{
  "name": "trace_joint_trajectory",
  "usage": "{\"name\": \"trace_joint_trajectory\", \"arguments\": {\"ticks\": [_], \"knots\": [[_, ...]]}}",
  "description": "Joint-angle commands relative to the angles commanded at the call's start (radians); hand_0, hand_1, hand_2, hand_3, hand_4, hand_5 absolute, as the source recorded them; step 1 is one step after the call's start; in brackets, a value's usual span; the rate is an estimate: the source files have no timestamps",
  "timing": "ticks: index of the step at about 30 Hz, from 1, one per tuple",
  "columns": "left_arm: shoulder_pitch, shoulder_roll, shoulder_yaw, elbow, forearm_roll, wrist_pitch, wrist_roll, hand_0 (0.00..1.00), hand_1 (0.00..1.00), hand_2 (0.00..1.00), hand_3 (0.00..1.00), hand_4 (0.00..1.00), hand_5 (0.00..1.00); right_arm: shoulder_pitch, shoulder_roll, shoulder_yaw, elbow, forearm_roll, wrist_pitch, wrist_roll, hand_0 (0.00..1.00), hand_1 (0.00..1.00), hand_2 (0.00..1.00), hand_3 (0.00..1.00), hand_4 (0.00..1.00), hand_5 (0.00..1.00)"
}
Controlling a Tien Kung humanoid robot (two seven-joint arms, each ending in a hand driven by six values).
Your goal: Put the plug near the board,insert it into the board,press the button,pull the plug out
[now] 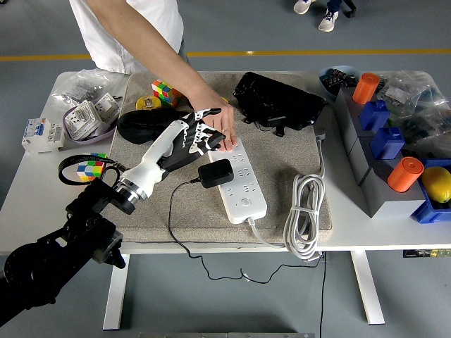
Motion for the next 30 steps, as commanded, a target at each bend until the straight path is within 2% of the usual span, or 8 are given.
{"name": "trace_joint_trajectory", "arguments": {"ticks": [1,2,5,7,8,15,21,30], "knots": [[-0.005,0.0,0.003,-0.005,0.031,-0.01,0.031,0.202,0.211,0.385,0.836,0.97,0.511,0.0,0.0,0.0,0.0,0.0,0.0,0.0,0.673,0.687,0.682,0.59,0.998,0.567],[-0.011,0.001,0.009,-0.008,0.056,-0.019,0.054,0.149,0.128,0.26,0.844,0.958,0.382,0.0,0.0,-0.001,0.0,0.0,0.0,0.0,0.674,0.687,0.682,0.589,0.998,0.565],[-0.034,0.004,0.035,-0.019,0.116,-0.053,0.117,0.149,0.128,0.26,0.844,0.958,0.382,0.0,0.0,-0.001,0.0,0.001,0.0,0.0,0.674,0.687,0.682,0.589,0.998,0.565],[-0.056,0.005,0.063,-0.027,0.155,-0.093,0.17,0.149,0.128,0.26,0.844,0.958,0.382,0.0,-0.001,-0.002,0.0,0.001,0.0,-0.001,0.674,0.687,0.682,0.589,0.998,0.565],[-0.063,0.004,0.072,-0.029,0.166,-0.107,0.187,0.071,0.083,0.204,0.865,0.694,0.02,0.0,-0.001,-0.001,0.0,0.001,0.0,-0.001,0.673,0.687,0.682,0.588,0.998,0.567],[-0.106,-0.006,0.14,-0.021,0.197,-0.198,0.292,0.055,0.089,0.193,0.858,0.683,0.002,0.003,-0.002,-0.002,0.0,0.001,0.001,-0.001,0.673,0.686,0.682,0.589,0.998,0.567],[-0.111,-0.011,0.172,-0.008,0.215,-0.221,0.33,0.05,0.092,0.194,0.847,0.69,0.002,0.002,-0.003,-0.002,0.0,0.001,0.001,-0.001,0.673,0.686,0.682,0.588,0.998,0.568],[-0.128,-0.019,0.218,0.021,0.248,-0.23,0.356,0.047,0.094,0.19,0.848,0.687,0.002,0.005,-0.004,-0.008,0.0,0.001,0.001,-0.001,0.673,0.686,0.682,0.588,0.998,0.566]]}}
